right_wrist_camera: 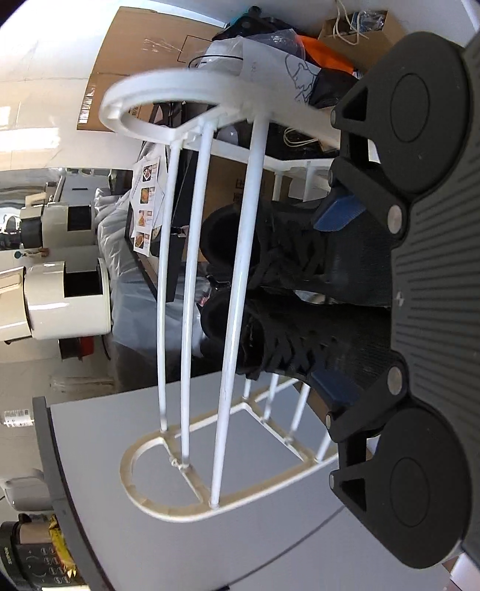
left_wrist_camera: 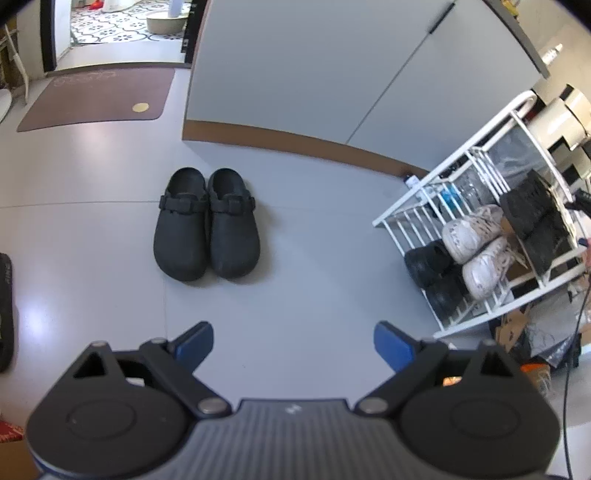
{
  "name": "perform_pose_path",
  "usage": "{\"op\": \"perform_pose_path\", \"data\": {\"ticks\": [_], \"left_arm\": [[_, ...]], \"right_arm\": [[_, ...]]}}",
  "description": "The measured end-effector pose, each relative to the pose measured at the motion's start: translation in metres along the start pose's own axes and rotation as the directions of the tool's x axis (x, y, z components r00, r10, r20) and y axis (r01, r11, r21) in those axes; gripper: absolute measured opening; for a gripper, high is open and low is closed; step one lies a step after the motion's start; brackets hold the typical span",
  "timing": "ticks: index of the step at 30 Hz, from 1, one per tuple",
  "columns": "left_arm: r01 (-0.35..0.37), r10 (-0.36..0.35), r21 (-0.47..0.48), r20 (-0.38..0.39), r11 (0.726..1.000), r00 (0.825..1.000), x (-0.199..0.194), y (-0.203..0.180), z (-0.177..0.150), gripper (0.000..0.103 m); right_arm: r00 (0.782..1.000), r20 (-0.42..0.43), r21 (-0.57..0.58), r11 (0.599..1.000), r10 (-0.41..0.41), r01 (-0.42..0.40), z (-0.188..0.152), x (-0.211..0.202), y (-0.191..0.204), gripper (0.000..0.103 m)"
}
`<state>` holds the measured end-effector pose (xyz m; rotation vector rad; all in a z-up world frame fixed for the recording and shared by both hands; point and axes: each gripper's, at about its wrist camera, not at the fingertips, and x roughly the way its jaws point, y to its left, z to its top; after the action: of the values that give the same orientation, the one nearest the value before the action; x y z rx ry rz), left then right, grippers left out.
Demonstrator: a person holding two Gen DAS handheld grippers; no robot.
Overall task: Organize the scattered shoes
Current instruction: 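Push the black sneakers onto the rack's top shelf with the right tool, then open the right tool and pull it back out of the rack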
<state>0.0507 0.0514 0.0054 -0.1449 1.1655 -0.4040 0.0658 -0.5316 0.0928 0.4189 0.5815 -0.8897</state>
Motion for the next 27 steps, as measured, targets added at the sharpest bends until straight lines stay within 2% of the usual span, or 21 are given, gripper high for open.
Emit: {"op": "perform_pose_path", "data": {"ticks": [8,14,19,24,27], "left_arm": [[0.024,-0.024,0.007,0.006,1.000,1.000,-0.011,0.002,-0.004,0.095],[-0.001,0.000,0.025,0.034,1.000,0.999,-0.018,-0.001,-0.008,0.095],[0.003,-0.001,-0.036,0.052,0.999,0.999,-0.024,0.010,-0.008,0.095],[-0.006,0.007,-0.021,0.064,1.000,0.998,-0.026,0.009,-0.007,0.095],[-0.019,0.019,0.006,0.060,1.000,0.998,-0.023,0.004,-0.008,0.095]], "right_arm": [[0.999,-0.011,-0.045,0.998,0.051,-0.051,-0.003,-0.066,-0.002,0.086],[0.995,-0.041,-0.046,0.995,0.091,-0.093,-0.027,-0.112,-0.009,0.086],[0.993,-0.069,-0.044,0.994,0.094,-0.097,-0.042,-0.134,-0.007,0.086],[0.995,-0.052,-0.063,0.994,0.082,-0.085,-0.040,-0.161,0.004,0.088],[0.997,-0.020,-0.096,0.992,0.076,-0.078,-0.036,-0.182,0.012,0.092]]}}
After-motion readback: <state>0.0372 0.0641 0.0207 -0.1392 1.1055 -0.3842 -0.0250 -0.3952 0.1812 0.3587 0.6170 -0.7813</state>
